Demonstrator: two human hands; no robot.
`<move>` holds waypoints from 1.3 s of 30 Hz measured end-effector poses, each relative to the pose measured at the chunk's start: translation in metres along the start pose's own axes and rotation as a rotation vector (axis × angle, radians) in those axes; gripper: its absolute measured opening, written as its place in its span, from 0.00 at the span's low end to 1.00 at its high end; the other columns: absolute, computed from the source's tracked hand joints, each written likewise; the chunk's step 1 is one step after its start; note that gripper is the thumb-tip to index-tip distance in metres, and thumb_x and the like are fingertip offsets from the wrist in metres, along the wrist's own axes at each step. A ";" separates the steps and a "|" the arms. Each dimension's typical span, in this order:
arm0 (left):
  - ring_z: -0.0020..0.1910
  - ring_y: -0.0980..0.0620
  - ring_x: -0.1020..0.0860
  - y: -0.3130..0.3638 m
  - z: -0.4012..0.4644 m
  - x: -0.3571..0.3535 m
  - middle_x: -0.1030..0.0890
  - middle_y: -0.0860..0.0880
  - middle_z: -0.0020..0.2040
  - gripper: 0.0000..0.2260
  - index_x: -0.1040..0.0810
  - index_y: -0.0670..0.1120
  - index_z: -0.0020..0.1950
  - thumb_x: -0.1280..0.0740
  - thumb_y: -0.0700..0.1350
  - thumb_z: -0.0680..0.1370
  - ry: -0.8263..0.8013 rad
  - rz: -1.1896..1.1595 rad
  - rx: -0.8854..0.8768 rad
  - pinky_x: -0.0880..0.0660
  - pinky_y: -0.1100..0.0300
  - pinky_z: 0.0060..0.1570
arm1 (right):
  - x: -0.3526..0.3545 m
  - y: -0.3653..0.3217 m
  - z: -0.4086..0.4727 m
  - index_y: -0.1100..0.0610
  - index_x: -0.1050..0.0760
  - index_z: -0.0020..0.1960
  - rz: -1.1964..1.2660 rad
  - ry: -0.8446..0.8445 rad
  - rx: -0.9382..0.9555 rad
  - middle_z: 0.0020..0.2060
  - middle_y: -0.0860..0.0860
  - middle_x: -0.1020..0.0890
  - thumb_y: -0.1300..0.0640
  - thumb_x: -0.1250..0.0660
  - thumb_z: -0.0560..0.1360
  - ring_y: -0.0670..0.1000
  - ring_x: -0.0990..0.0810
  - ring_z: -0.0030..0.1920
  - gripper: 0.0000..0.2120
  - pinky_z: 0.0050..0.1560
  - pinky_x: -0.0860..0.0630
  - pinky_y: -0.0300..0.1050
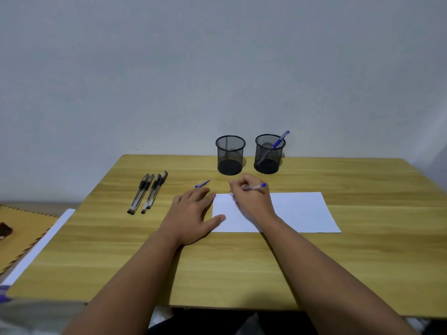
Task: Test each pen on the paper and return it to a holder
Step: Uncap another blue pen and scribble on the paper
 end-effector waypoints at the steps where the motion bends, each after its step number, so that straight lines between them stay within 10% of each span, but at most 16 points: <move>1: 0.79 0.52 0.42 0.000 0.000 0.000 0.37 0.54 0.80 0.35 0.36 0.57 0.79 0.45 0.73 0.76 -0.004 -0.001 -0.003 0.42 0.50 0.73 | -0.001 0.003 0.001 0.51 0.24 0.36 0.021 -0.012 -0.014 0.31 0.57 0.17 0.42 0.27 0.77 0.63 0.17 0.36 0.17 0.41 0.17 0.66; 15: 0.81 0.55 0.46 -0.003 -0.002 -0.005 0.42 0.56 0.82 0.45 0.41 0.58 0.81 0.47 0.80 0.70 -0.079 -0.043 -0.019 0.48 0.52 0.77 | -0.006 0.008 0.003 0.57 0.22 0.35 0.095 -0.031 -0.033 0.29 0.55 0.17 0.45 0.27 0.78 0.52 0.15 0.34 0.20 0.38 0.19 0.47; 39: 0.81 0.56 0.45 0.000 -0.005 0.000 0.41 0.56 0.82 0.40 0.39 0.60 0.80 0.47 0.78 0.72 -0.036 -0.029 -0.014 0.46 0.51 0.77 | -0.009 0.009 0.002 0.56 0.20 0.34 0.052 -0.036 -0.058 0.29 0.54 0.17 0.50 0.28 0.79 0.50 0.19 0.30 0.16 0.36 0.21 0.49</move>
Point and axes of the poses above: each hand's wrist, its own z-axis towards the middle knuckle, its own x-axis out of the back of the hand, y = z × x, the point moved 10 cm from there along z, towards the middle knuckle
